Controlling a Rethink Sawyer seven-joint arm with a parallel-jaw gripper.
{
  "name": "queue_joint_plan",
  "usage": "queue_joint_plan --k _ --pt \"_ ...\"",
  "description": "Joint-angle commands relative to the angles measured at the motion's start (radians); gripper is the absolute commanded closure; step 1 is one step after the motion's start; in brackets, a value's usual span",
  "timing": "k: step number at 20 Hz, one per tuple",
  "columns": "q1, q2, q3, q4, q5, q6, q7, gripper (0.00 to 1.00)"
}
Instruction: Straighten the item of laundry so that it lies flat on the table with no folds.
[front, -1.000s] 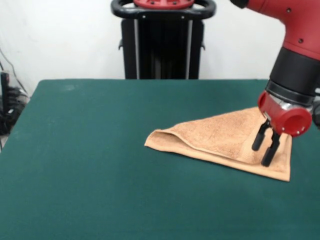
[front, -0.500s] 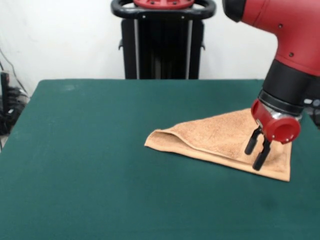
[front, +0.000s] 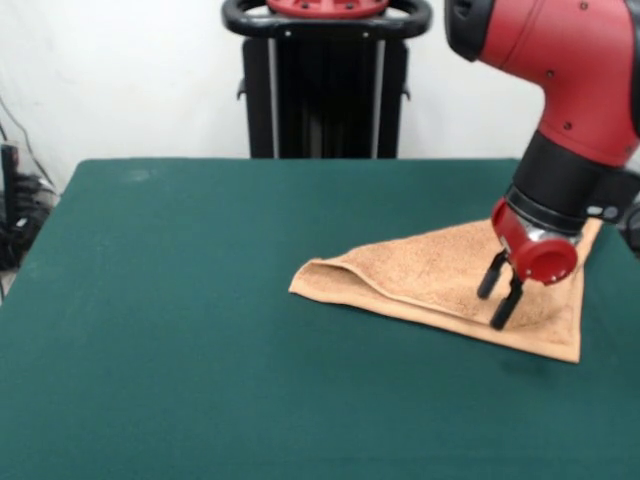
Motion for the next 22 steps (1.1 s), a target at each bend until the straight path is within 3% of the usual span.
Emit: queue_joint_plan --k 1,9,13,14,22 --pt "0.011 -0.003 0.179 0.146 0.062 0.009 0.196 0.0" --pt "0.003 0.001 0.224 0.164 0.076 -0.039 0.183 0.0" --pt "-0.054 -0.03 0.324 0.2 0.085 -0.134 0.121 0.0" --pt "-0.062 -0.032 0.336 0.2 0.077 -0.147 0.125 1.0" --pt "-0.093 -0.053 0.37 0.216 0.059 -0.162 0.114 1.0"
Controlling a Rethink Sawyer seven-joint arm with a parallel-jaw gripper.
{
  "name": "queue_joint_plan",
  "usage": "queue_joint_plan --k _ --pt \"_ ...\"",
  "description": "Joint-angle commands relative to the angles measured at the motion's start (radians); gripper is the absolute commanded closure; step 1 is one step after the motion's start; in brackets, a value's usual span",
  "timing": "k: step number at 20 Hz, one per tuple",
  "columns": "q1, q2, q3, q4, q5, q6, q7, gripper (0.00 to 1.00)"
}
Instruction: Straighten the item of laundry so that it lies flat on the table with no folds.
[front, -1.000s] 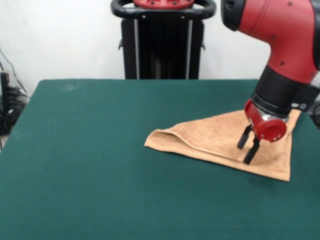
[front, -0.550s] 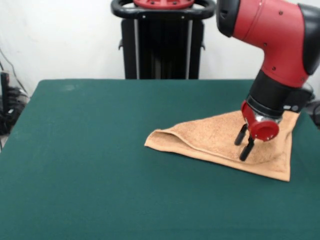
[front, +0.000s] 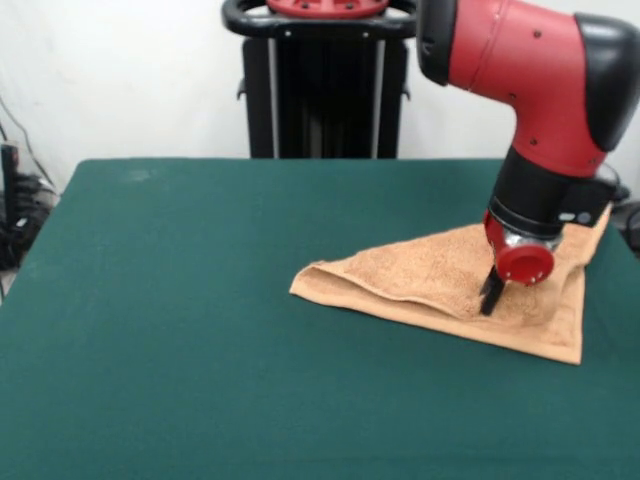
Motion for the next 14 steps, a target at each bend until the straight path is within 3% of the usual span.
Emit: queue_joint_plan --k 1,4,6,14 --pt "-0.035 0.003 0.225 0.094 0.042 -0.083 0.111 1.0" --pt "-0.037 -0.002 0.217 0.091 0.03 -0.061 0.11 1.0" --pt "-0.012 0.007 0.159 0.07 0.008 -0.016 0.117 1.0" --pt "-0.089 -0.277 0.181 0.277 -0.097 0.16 -0.07 1.0"
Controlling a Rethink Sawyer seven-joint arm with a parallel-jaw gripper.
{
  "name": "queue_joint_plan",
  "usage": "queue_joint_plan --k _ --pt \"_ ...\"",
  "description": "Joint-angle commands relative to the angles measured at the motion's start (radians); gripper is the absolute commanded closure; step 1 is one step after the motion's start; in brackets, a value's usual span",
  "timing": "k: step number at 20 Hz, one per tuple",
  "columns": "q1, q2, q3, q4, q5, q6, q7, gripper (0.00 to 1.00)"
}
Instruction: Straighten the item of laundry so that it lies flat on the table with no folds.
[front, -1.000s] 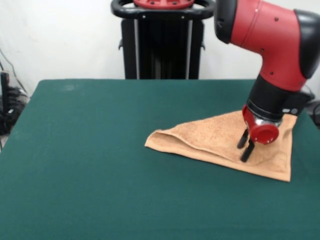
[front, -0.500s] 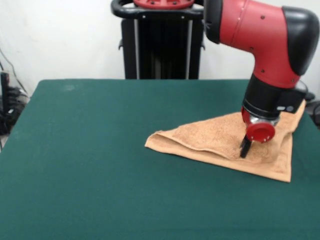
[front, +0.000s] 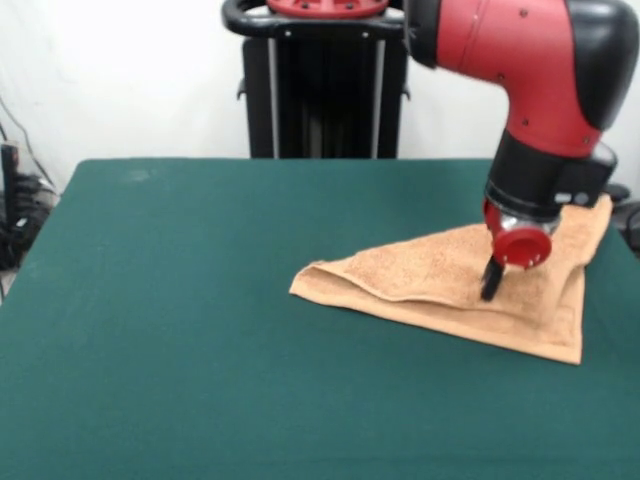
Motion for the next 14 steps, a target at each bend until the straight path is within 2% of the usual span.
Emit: queue_joint_plan --k 1,7,14 --pt "-0.068 -0.214 0.162 0.244 -0.069 0.163 -0.089 1.0" --pt "-0.122 -0.331 0.208 0.386 -0.118 0.172 -0.132 1.0" --pt "-0.145 -0.419 0.221 0.522 -0.183 0.144 -0.115 1.0"
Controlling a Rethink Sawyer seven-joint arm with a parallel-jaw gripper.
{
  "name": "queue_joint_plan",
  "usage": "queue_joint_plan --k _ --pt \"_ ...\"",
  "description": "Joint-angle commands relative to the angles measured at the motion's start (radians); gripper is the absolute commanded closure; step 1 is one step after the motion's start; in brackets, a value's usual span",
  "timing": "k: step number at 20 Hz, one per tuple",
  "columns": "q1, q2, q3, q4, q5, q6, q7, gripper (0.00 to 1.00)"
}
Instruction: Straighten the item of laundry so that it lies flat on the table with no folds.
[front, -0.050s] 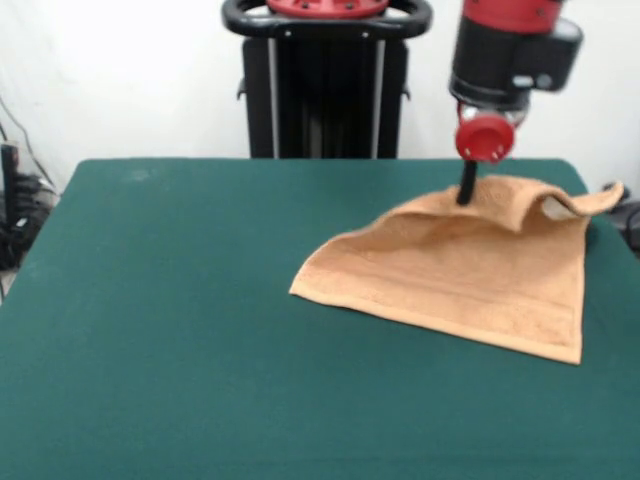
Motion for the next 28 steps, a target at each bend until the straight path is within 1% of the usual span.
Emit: queue_joint_plan --k 1,11,16,21,23,28 --pt "-0.018 -0.117 0.151 0.282 -0.083 0.073 -0.11 1.0" --pt "-0.045 -0.193 0.193 0.429 -0.132 -0.008 -0.079 1.0" --pt "-0.062 -0.187 0.232 0.471 -0.144 -0.077 -0.056 1.0" --pt "-0.109 -0.127 0.29 0.506 -0.163 -0.199 -0.046 1.0" --pt "-0.135 -0.084 0.3 0.504 -0.191 -0.262 -0.035 1.0" --pt "-0.198 0.044 0.318 0.459 -0.281 -0.411 -0.018 1.0"
